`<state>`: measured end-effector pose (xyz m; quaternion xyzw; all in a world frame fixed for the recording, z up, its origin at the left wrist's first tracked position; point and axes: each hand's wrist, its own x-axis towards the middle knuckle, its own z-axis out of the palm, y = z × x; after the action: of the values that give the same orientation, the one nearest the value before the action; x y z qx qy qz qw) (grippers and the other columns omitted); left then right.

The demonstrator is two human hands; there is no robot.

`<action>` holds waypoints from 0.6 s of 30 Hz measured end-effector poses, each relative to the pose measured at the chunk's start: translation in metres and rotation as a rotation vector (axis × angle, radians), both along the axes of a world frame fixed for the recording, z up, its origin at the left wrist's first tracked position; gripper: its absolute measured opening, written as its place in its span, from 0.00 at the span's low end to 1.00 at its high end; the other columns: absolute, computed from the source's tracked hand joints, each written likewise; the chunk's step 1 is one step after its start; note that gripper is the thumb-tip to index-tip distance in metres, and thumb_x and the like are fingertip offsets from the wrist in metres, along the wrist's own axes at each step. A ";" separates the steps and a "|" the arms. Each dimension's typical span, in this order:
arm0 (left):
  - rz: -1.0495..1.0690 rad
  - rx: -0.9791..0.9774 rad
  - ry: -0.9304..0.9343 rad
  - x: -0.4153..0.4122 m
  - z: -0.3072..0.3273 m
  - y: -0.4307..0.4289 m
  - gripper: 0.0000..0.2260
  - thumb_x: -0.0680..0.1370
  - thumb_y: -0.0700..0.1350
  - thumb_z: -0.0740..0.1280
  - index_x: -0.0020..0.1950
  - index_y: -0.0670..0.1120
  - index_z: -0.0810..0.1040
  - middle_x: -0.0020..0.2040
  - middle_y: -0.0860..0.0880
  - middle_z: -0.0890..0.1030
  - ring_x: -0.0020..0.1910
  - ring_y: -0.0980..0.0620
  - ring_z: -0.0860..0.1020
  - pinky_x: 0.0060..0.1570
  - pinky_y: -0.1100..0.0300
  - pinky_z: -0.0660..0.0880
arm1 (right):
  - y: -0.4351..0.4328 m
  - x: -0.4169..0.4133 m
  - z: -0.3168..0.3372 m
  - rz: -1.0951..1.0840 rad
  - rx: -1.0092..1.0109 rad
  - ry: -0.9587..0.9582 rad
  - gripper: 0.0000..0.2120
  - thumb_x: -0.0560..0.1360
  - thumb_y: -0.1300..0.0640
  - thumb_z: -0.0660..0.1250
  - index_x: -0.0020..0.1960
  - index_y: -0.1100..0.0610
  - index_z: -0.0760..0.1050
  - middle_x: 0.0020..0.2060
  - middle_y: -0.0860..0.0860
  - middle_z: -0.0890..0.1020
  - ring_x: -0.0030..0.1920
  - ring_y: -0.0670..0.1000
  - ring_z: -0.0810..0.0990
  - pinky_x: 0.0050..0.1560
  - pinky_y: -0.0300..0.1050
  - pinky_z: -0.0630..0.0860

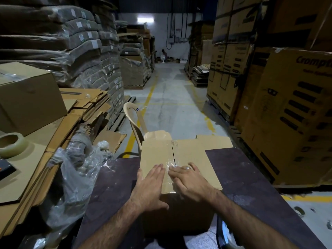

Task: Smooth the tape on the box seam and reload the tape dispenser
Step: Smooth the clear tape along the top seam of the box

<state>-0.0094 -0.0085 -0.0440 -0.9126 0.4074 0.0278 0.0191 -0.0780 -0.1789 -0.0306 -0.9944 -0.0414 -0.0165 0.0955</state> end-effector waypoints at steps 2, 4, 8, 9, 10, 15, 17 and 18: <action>-0.002 0.003 -0.001 0.001 0.000 0.000 0.54 0.68 0.67 0.69 0.78 0.45 0.39 0.80 0.47 0.41 0.79 0.49 0.42 0.73 0.34 0.43 | -0.005 0.006 0.004 -0.036 -0.020 0.033 0.24 0.80 0.48 0.44 0.73 0.51 0.64 0.75 0.48 0.64 0.73 0.47 0.62 0.73 0.57 0.45; -0.005 0.007 -0.008 0.000 0.000 0.000 0.54 0.68 0.68 0.69 0.78 0.45 0.40 0.80 0.48 0.42 0.79 0.49 0.42 0.73 0.34 0.43 | -0.004 0.008 0.005 -0.055 -0.025 0.035 0.23 0.81 0.50 0.45 0.73 0.52 0.64 0.75 0.49 0.64 0.73 0.48 0.62 0.73 0.56 0.45; -0.006 0.007 -0.020 -0.001 0.001 0.000 0.54 0.68 0.67 0.69 0.78 0.45 0.40 0.80 0.48 0.41 0.78 0.50 0.41 0.73 0.34 0.44 | 0.002 -0.020 0.005 -0.009 0.005 0.012 0.22 0.82 0.49 0.45 0.71 0.51 0.67 0.74 0.48 0.64 0.73 0.46 0.62 0.73 0.53 0.45; -0.005 0.006 -0.019 -0.002 0.001 0.000 0.54 0.68 0.67 0.69 0.78 0.45 0.39 0.80 0.48 0.41 0.78 0.50 0.41 0.73 0.34 0.44 | 0.001 -0.030 0.004 0.006 0.012 0.006 0.23 0.81 0.49 0.44 0.71 0.50 0.67 0.74 0.47 0.64 0.73 0.45 0.62 0.72 0.53 0.44; -0.004 0.005 -0.019 -0.002 0.001 0.000 0.54 0.68 0.67 0.69 0.78 0.45 0.39 0.80 0.48 0.41 0.78 0.50 0.41 0.73 0.34 0.44 | -0.002 -0.036 0.003 0.015 0.011 0.004 0.24 0.81 0.48 0.43 0.71 0.49 0.67 0.74 0.45 0.64 0.73 0.44 0.62 0.72 0.52 0.44; 0.001 0.012 -0.023 -0.003 0.001 0.001 0.54 0.69 0.67 0.69 0.78 0.45 0.39 0.80 0.48 0.40 0.78 0.50 0.41 0.73 0.34 0.44 | -0.006 -0.025 0.004 -0.041 -0.005 0.031 0.23 0.81 0.48 0.44 0.75 0.47 0.61 0.75 0.43 0.61 0.74 0.44 0.58 0.74 0.55 0.44; -0.001 0.011 -0.024 -0.003 0.001 0.001 0.54 0.69 0.67 0.69 0.78 0.45 0.39 0.80 0.48 0.40 0.78 0.50 0.41 0.73 0.34 0.44 | 0.000 -0.028 0.005 -0.043 -0.016 0.017 0.22 0.82 0.49 0.45 0.74 0.49 0.62 0.75 0.45 0.62 0.74 0.45 0.59 0.74 0.55 0.45; -0.003 0.011 -0.024 -0.003 0.001 0.001 0.54 0.69 0.67 0.69 0.78 0.45 0.39 0.80 0.48 0.40 0.78 0.50 0.41 0.73 0.34 0.44 | 0.003 -0.035 0.004 -0.021 -0.019 0.002 0.23 0.81 0.48 0.45 0.74 0.49 0.63 0.75 0.45 0.63 0.73 0.45 0.60 0.73 0.54 0.45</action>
<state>-0.0127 -0.0076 -0.0428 -0.9122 0.4082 0.0192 0.0291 -0.1127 -0.1763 -0.0269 -0.9957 -0.0309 -0.0162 0.0861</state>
